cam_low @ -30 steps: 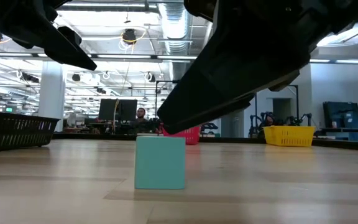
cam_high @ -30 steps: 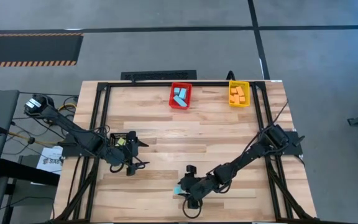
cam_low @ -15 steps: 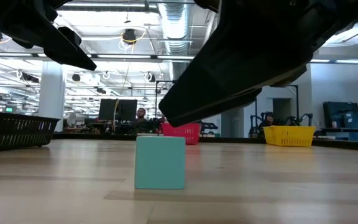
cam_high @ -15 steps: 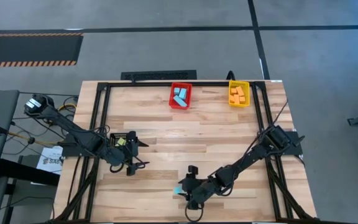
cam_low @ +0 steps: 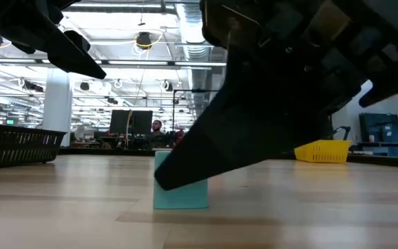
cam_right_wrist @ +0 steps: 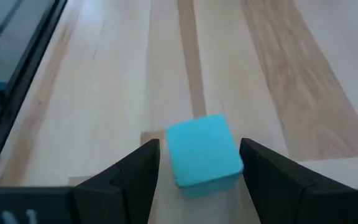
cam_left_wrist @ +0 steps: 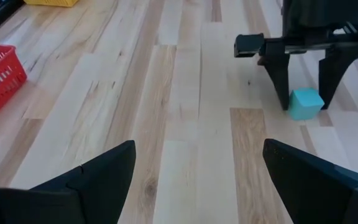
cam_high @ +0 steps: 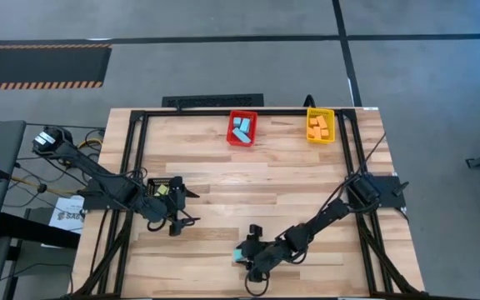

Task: Sort & place blocks by color
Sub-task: Put the blue block into the red bin

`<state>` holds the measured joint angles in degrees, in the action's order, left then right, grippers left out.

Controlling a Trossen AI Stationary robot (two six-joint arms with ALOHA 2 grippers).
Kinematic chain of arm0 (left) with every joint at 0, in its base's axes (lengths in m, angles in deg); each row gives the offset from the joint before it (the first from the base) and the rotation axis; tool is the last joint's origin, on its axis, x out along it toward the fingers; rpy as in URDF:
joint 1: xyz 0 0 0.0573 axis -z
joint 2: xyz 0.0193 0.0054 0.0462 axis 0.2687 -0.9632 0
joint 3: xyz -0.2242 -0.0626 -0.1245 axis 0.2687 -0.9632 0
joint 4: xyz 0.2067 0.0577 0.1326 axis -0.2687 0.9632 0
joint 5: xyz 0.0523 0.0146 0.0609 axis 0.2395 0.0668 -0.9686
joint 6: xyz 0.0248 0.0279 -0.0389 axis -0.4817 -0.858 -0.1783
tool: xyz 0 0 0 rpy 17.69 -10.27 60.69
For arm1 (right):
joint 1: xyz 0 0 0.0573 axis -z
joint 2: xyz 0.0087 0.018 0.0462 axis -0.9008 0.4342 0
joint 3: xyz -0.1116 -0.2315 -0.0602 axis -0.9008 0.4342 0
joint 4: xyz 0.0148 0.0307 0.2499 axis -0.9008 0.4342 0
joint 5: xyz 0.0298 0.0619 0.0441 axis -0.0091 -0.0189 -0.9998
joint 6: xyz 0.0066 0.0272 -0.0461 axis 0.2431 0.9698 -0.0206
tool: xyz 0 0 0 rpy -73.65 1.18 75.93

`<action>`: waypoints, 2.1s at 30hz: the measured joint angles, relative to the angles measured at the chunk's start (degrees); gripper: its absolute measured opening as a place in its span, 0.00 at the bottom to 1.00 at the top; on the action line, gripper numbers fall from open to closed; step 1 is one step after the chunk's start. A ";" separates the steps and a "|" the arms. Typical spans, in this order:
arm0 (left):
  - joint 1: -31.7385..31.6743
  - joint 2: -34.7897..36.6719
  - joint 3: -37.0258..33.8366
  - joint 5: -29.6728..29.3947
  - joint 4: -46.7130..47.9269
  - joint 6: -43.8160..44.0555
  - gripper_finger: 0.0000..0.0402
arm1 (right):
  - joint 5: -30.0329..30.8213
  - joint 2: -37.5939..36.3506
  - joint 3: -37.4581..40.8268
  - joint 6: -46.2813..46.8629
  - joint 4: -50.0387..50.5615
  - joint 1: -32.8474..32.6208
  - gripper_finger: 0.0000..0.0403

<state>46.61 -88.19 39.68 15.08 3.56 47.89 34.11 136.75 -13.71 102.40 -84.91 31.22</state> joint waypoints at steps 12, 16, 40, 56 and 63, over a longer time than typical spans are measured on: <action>0.00 0.01 0.00 0.09 -0.07 -0.33 0.85 | -0.05 0.56 0.07 -3.54 -0.74 -0.19 0.48; 0.00 0.02 0.00 0.07 -0.86 0.11 0.85 | -0.06 0.13 0.03 -5.63 -0.59 -0.34 0.29; -19.43 0.02 0.02 6.88 -16.48 -22.63 0.85 | -6.30 -29.83 11.92 -28.66 11.69 35.47 0.29; -40.16 0.04 0.02 19.62 -17.60 -31.42 0.85 | -24.88 -11.68 -7.03 -33.31 24.22 61.85 0.29; -47.99 0.04 0.02 28.86 -18.71 -32.30 0.85 | -28.88 -8.89 -9.24 -35.03 26.52 62.05 0.38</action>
<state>-1.38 -88.14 39.71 43.94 -15.14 15.58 5.23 127.85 -22.95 67.37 -58.40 93.26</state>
